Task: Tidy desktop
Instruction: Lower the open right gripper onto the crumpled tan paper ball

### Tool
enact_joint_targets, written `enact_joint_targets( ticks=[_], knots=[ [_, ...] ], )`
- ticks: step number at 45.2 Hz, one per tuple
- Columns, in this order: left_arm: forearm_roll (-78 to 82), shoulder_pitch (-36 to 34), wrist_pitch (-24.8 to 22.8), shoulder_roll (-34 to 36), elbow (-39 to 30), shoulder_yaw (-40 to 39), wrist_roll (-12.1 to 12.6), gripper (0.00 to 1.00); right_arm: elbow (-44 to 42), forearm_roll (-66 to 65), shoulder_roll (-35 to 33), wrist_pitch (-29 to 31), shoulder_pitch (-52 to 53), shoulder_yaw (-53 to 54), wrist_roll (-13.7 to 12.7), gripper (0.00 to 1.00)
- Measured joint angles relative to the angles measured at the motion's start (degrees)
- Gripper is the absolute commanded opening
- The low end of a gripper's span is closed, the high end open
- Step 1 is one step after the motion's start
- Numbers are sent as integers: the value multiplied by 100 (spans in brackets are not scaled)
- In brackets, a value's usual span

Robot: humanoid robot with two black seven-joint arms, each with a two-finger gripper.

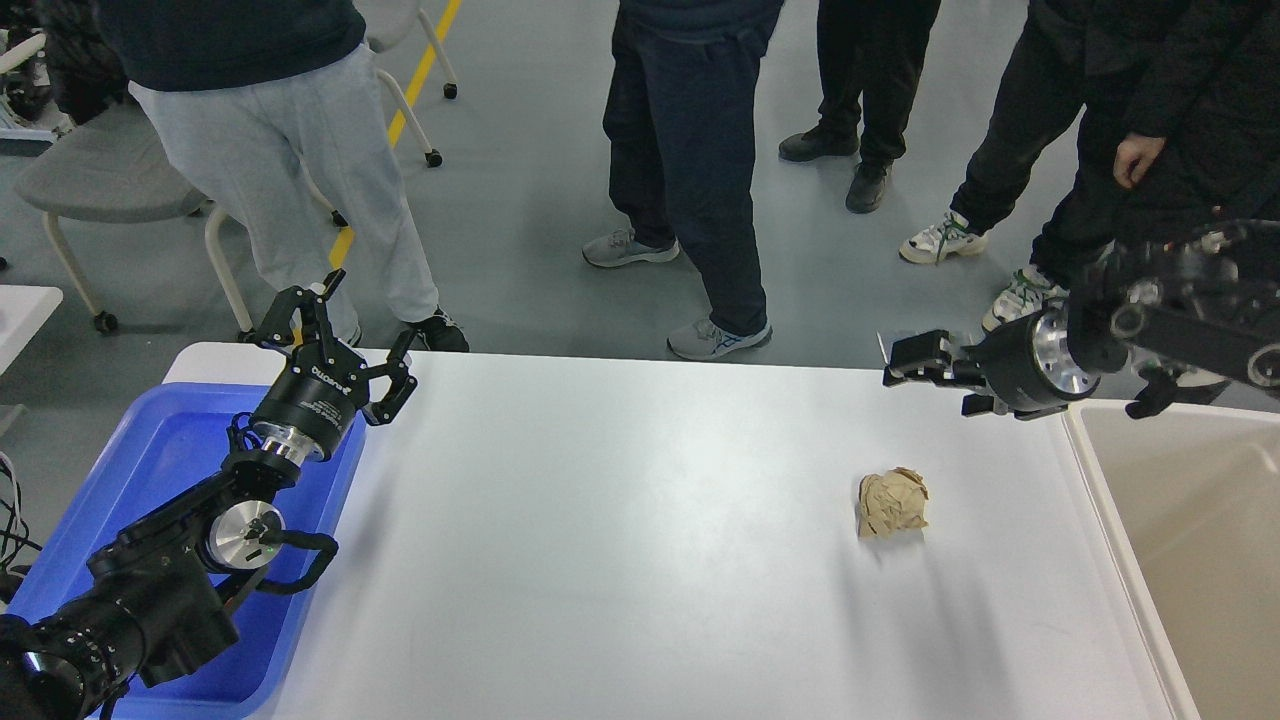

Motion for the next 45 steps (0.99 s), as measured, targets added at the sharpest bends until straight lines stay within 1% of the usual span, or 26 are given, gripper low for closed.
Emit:
enact_joint_targets(
  ticks=[13,23,34,45],
  knots=[
    [0,1,0,0,0,0,0,100,-531,-558,491,-311,-426,-180,6,100],
    [0,1,0,-1,0,2,0,100,-939,-754,887,-458,-779,-213,14,100],
    [0,0,0,-2,0,3,0,100,-1242,-846,1167,-541,-1065,-227,28,100],
    [0,-1,0,-3,0,3,0,100,-1398,-896,1284,-641,-1249,-228,55,100]
  ],
)
